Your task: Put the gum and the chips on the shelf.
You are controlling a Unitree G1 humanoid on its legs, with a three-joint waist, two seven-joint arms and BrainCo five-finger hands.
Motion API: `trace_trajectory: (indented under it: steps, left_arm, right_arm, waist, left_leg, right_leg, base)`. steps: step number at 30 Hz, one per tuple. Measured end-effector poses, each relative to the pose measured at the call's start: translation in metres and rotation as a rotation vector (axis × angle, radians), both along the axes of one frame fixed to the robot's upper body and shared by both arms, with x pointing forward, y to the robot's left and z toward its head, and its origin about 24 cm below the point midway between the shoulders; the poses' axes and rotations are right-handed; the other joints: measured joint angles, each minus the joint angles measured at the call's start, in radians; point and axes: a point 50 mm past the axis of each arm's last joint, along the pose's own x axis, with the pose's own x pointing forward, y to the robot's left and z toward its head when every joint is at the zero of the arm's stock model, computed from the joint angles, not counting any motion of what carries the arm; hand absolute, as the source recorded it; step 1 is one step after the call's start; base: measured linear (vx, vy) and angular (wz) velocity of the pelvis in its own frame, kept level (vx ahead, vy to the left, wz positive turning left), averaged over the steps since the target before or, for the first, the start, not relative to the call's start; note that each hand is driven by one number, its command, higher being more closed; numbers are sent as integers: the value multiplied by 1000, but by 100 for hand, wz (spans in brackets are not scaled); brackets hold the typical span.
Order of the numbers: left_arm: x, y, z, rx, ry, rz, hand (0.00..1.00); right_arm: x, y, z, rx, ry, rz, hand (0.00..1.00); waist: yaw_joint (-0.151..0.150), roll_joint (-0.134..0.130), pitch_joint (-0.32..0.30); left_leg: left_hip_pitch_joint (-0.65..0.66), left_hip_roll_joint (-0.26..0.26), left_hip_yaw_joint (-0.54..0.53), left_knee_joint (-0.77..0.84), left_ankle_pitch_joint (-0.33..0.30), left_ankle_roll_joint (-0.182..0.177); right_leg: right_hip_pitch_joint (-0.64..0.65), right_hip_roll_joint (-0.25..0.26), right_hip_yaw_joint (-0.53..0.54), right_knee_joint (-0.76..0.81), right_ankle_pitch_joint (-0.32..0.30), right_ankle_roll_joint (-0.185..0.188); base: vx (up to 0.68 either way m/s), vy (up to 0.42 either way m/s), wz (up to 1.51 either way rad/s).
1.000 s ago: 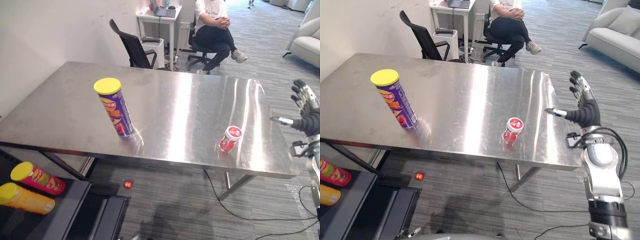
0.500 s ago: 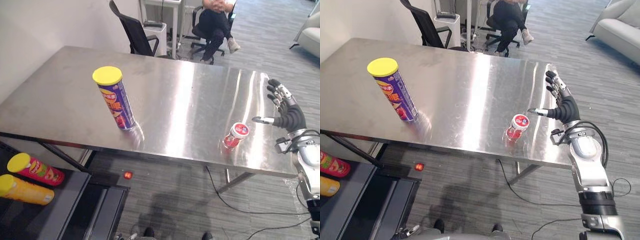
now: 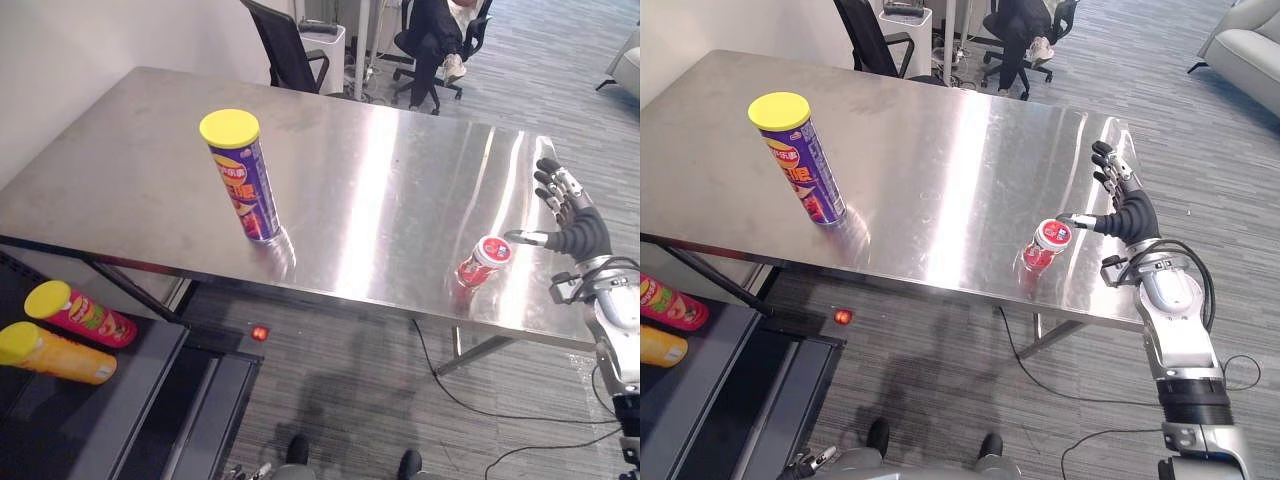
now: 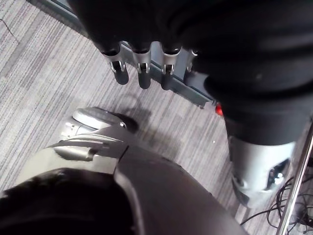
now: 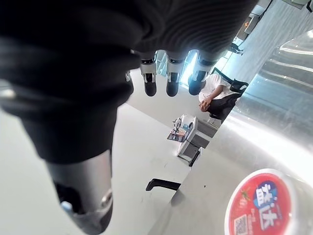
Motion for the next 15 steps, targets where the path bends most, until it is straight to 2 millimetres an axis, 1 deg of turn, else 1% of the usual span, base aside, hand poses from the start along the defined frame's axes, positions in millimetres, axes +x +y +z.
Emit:
trace_trajectory:
  steps: [3, 8, 15]
  left_arm:
    - [0, 0, 0, 0, -2, 0, 0]
    - [2, 1, 1, -1, -10, 7, 0]
    - [2, 1, 1, -6, -18, 27, 0]
  right_arm:
    - [1, 5, -3, -6, 16, 20, 0]
    - [1, 4, -4, -6, 18, 19, 0]
    - [0, 3, -8, -5, 36, 12, 0]
  waist:
    - [2, -1, 2]
    - [5, -4, 4]
    - [6, -7, 6]
  left_leg:
    - [0, -4, -25, -4, 2, 1]
    - [0, -8, -49, -10, 7, 0]
    - [-1, -9, -51, -10, 7, 0]
  right_leg:
    - [-2, 2, 0, 0, 0, 0]
    - [-1, 3, -6, -1, -1, 0]
    - [-1, 2, -7, -1, -1, 0]
  base:
    - [0, 0, 0]
    - [-4, 0, 4]
    - [0, 0, 0]
